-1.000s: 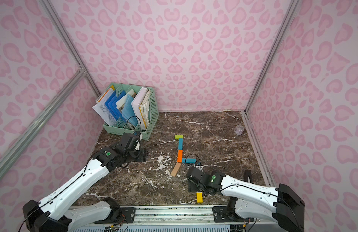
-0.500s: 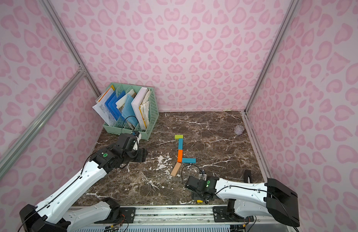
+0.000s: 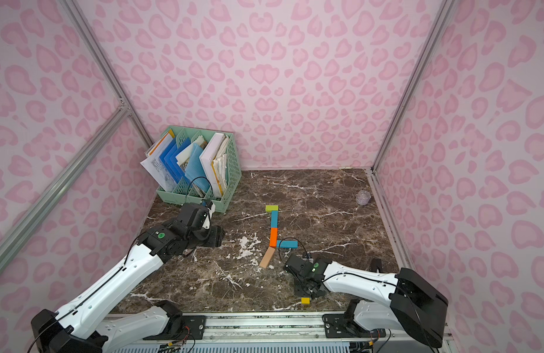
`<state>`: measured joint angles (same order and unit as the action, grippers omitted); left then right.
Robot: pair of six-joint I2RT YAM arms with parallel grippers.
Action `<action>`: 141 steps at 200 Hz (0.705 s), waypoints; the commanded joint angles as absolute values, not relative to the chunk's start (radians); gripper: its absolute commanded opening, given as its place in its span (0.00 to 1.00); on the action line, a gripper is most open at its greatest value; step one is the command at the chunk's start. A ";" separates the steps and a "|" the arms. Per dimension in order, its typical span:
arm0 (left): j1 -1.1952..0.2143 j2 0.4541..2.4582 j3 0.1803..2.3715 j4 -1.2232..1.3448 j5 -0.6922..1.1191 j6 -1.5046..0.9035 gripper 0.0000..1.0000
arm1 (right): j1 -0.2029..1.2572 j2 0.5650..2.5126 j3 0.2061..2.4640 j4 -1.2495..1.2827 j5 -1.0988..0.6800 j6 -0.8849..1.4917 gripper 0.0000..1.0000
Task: Assemble a giraffe with building blocks
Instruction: Assemble the building block at the center of the board.
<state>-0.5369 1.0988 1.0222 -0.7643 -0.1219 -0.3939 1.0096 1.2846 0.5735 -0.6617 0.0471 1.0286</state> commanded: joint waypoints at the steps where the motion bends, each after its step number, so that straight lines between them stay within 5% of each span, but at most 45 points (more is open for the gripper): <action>1: -0.537 1.104 1.030 -0.771 -0.121 -0.389 0.68 | 0.952 1.354 0.595 -0.580 0.089 0.859 0.23; 141: -0.532 1.109 1.035 -0.779 -0.123 -0.377 0.68 | 0.778 1.638 0.791 -0.463 0.139 0.549 0.28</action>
